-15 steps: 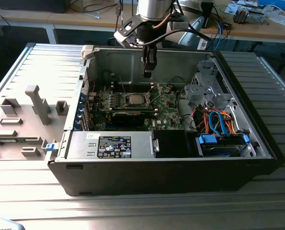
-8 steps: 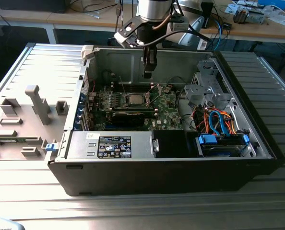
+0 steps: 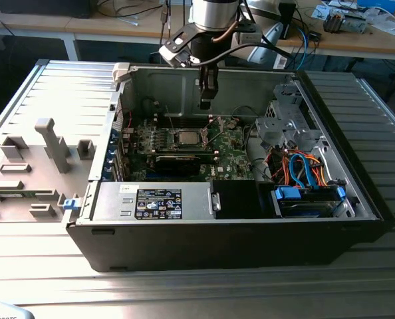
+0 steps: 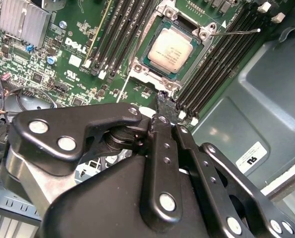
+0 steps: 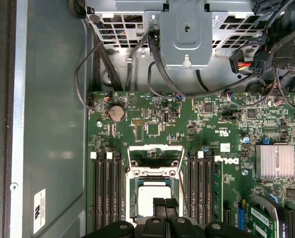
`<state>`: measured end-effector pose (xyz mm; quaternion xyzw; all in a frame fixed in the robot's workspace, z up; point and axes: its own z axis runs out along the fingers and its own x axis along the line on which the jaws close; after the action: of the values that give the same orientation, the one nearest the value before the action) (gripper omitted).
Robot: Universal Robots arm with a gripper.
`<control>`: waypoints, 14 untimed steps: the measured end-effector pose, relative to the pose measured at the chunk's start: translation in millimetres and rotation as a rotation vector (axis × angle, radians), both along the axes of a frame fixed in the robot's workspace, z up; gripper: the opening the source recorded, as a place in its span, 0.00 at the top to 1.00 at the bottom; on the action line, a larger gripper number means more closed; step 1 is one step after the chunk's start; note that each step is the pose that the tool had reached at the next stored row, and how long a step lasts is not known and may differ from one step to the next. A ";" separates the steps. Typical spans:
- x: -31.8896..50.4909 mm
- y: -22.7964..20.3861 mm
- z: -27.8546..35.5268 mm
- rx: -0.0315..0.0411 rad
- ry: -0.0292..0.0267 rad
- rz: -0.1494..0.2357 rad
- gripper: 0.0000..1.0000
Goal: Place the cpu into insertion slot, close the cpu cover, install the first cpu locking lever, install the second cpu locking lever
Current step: 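Close the cpu cover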
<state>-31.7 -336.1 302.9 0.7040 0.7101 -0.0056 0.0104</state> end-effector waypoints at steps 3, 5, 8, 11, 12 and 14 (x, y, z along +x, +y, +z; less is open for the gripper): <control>0.8 0.0 -0.6 0.0000 0.0000 0.000 0.89; 1.1 0.0 -0.9 -0.0001 0.0000 0.000 0.89; 1.7 0.0 -1.4 0.0000 0.0000 0.000 0.89; 2.2 0.0 -2.2 0.0000 0.0000 0.000 0.89; 2.3 0.0 -2.3 0.0000 0.0000 0.000 0.89; 2.5 0.0 -2.7 0.0000 0.0000 0.000 0.89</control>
<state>-29.3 -336.1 300.3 0.7040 0.7101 -0.0056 0.0104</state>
